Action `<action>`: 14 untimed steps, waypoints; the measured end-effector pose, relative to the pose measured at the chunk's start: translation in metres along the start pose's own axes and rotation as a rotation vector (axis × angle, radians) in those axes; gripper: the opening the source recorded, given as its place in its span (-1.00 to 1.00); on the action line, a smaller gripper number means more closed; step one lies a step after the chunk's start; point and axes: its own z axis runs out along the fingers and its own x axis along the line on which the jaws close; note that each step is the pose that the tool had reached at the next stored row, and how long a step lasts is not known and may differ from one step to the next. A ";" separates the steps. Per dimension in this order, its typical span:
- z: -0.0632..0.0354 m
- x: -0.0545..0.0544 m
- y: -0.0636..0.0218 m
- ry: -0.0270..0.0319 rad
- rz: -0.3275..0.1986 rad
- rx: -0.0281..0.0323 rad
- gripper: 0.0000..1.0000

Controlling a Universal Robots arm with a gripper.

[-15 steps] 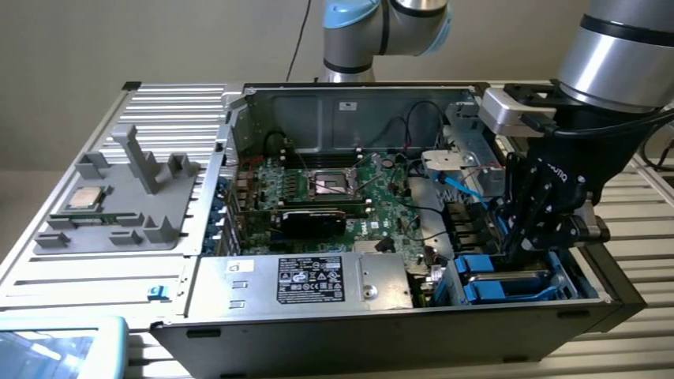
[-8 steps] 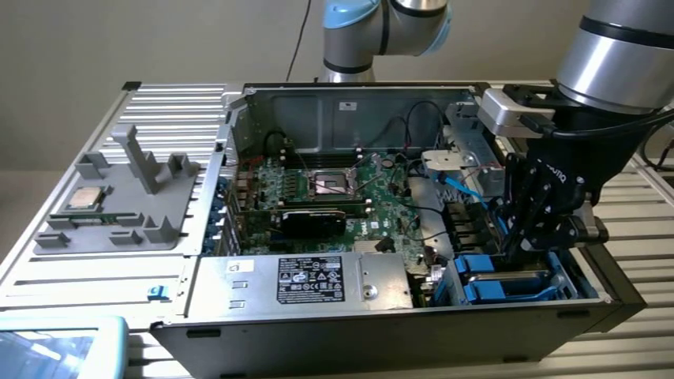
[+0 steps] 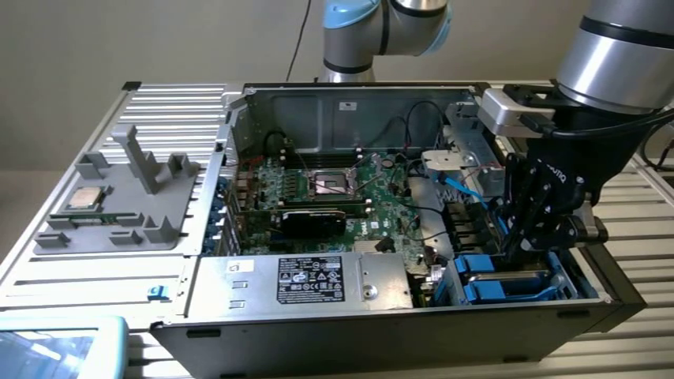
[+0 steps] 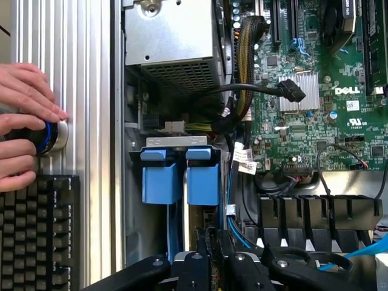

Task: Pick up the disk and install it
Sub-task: 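Insert the first disk wire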

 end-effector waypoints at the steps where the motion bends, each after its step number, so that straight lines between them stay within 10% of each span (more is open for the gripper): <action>1: 0.0000 0.000 -0.0003 -0.0001 0.001 -0.0001 -0.67; 14: 0.0008 0.000 -0.0008 -0.0005 0.009 -0.0015 -0.67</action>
